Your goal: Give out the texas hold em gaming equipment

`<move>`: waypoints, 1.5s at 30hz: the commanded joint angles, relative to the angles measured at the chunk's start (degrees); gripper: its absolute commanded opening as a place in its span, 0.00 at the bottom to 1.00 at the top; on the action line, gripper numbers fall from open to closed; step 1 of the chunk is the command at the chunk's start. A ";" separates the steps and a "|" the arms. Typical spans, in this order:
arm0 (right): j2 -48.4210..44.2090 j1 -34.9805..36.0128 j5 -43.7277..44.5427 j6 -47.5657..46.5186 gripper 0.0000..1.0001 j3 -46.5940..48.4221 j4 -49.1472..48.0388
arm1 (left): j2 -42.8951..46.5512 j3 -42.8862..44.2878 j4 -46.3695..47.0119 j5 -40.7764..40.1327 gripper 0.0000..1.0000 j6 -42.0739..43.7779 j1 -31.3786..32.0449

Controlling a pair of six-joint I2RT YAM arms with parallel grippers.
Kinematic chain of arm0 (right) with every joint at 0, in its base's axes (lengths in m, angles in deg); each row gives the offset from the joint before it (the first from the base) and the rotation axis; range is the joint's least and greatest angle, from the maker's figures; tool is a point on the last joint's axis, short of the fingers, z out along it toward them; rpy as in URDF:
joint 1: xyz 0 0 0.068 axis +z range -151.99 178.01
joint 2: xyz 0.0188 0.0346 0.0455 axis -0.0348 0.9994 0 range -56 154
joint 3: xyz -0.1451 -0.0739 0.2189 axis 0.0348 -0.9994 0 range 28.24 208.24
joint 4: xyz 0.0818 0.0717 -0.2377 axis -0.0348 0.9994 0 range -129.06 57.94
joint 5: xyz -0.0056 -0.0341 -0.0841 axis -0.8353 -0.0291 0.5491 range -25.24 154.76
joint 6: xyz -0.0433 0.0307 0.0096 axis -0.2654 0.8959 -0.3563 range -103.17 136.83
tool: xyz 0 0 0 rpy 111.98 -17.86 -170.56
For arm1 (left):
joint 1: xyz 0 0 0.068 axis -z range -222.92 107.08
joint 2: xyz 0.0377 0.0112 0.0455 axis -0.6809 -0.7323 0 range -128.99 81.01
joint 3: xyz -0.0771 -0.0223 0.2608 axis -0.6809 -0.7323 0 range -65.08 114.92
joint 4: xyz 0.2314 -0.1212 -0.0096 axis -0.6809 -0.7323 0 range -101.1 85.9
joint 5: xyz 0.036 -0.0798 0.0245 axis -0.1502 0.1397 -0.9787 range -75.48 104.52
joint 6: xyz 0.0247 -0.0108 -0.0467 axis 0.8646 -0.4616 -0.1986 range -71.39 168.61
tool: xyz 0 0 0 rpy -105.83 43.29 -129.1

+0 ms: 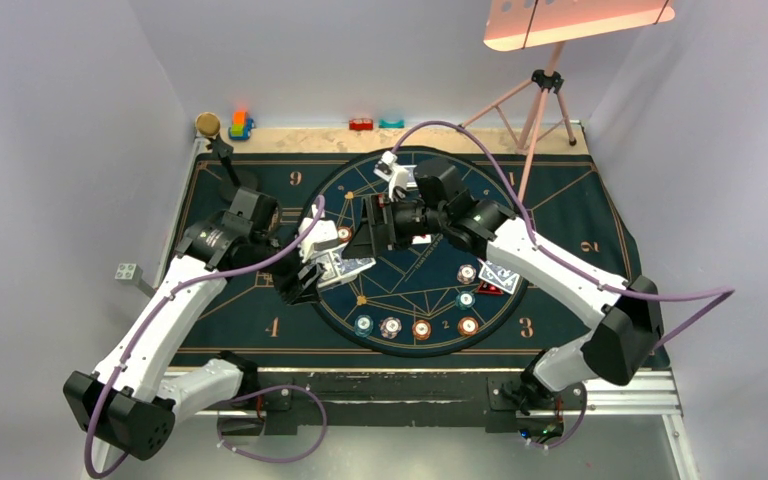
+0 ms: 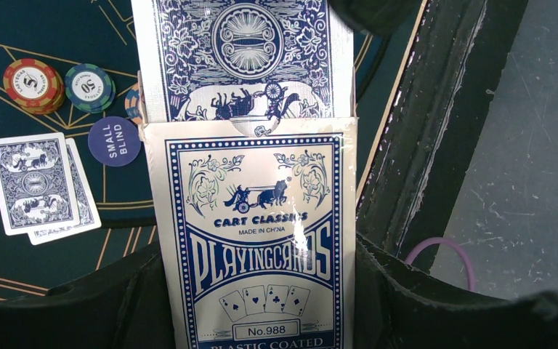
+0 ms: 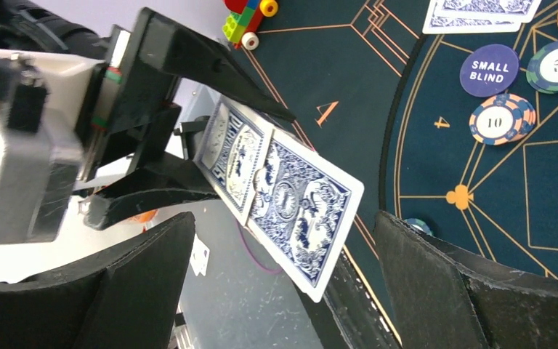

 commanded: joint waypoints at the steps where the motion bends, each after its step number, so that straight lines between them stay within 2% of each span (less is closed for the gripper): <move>1: 0.17 0.46 1.02 -0.43 0.98 -0.13 -0.75 | 1.36 1.03 1.33 1.05 0.00 -0.24 -0.35; 6: -0.33 0.48 2.18 -0.95 0.90 -0.75 0.12 | 1.43 1.00 1.35 1.21 0.00 -0.21 -0.34; 10: 1.16 0.51 1.18 -0.52 0.78 -0.90 -0.05 | 1.43 1.17 1.35 1.41 0.00 -0.35 -0.34; 17: 2.62 0.51 1.65 -1.07 0.71 -1.40 0.68 | 1.68 1.27 0.72 1.24 0.00 -0.30 -0.34; 31: 0.10 0.50 11.18 -4.65 0.46 1.94 8.07 | 2.01 1.31 0.62 1.14 0.00 -0.21 -0.34; 36: -0.47 0.51 12.36 -4.74 0.31 2.70 9.34 | 2.01 1.36 0.65 1.06 0.00 -0.21 -0.39; 45: -2.30 0.51 15.67 -5.06 0.23 4.70 11.33 | 1.93 1.30 0.96 0.97 0.00 -0.21 -0.34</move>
